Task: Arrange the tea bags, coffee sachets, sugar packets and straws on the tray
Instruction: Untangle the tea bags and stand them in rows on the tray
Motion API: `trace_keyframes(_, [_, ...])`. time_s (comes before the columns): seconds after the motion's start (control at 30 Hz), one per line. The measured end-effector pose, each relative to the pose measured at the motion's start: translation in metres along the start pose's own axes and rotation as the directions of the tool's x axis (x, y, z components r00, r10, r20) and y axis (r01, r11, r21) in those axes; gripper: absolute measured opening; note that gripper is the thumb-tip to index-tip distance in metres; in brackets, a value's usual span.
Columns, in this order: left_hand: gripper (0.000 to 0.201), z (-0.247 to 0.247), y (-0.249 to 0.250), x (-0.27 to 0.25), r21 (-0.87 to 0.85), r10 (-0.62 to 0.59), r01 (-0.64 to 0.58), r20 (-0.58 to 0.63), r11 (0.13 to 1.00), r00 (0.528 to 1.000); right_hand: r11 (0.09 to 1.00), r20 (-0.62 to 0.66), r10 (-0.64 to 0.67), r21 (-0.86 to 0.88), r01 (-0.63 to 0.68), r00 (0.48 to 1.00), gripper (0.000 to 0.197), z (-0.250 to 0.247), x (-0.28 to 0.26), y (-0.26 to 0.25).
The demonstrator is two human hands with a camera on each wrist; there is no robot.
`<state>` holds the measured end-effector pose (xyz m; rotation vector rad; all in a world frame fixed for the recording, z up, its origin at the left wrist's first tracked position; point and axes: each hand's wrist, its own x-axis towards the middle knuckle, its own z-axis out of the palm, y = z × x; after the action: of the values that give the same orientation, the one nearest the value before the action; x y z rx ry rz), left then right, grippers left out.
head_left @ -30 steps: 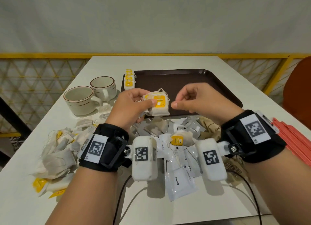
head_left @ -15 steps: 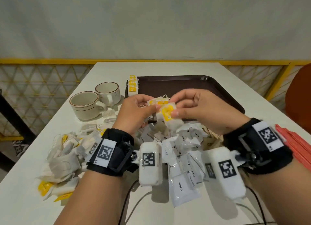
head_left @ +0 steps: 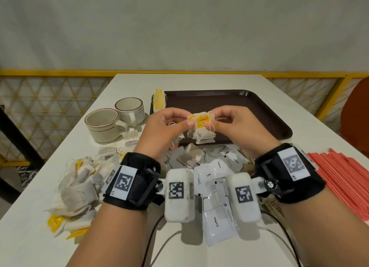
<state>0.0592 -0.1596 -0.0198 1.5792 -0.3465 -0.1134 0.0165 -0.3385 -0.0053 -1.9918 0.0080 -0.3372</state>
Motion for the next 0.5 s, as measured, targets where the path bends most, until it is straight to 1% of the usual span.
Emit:
trace_keyframes(0.03, [0.010,-0.003,0.000,0.000,0.044,-0.001,0.002,-0.015,0.999,1.000,1.000,-0.014,0.006,0.026,-0.006,1.000,0.004,-0.003,0.000,0.002])
trace_keyframes(0.1, [0.011,-0.009,0.000,0.001,0.213,-0.010,0.010,0.001,0.977,1.000,0.995,-0.055,0.018,0.095,-0.013,0.998,0.005,-0.010,-0.001,0.005])
trace_keyframes(0.13, [0.012,-0.011,-0.001,0.001,0.296,-0.025,0.014,0.034,0.955,0.999,0.989,-0.082,0.022,0.148,-0.009,0.996,0.005,-0.012,-0.002,0.008])
trace_keyframes(0.2, [0.015,-0.007,-0.003,0.001,0.394,-0.072,0.018,0.122,0.919,0.990,0.971,-0.127,0.029,0.241,0.003,0.991,0.006,-0.013,-0.005,0.011])
trace_keyframes(0.27, [0.021,0.000,-0.007,0.002,0.490,-0.117,0.008,0.192,0.872,0.974,0.963,-0.147,0.030,0.268,0.010,0.989,0.009,-0.013,-0.008,0.014])
trace_keyframes(0.33, [0.025,0.007,-0.009,0.003,0.599,-0.133,-0.027,0.220,0.800,0.966,0.962,-0.161,0.024,0.273,0.021,0.987,0.006,-0.013,-0.010,0.016])
trace_keyframes(0.4, [0.023,0.011,-0.010,0.004,0.644,-0.120,-0.048,0.215,0.763,0.969,0.955,-0.162,0.031,0.296,0.019,0.986,0.005,-0.014,-0.011,0.017])
trace_keyframes(0.5, [0.019,0.010,-0.011,0.005,0.629,-0.096,-0.042,0.183,0.776,0.978,0.944,-0.135,0.056,0.331,-0.008,0.989,0.005,-0.015,-0.010,0.020])
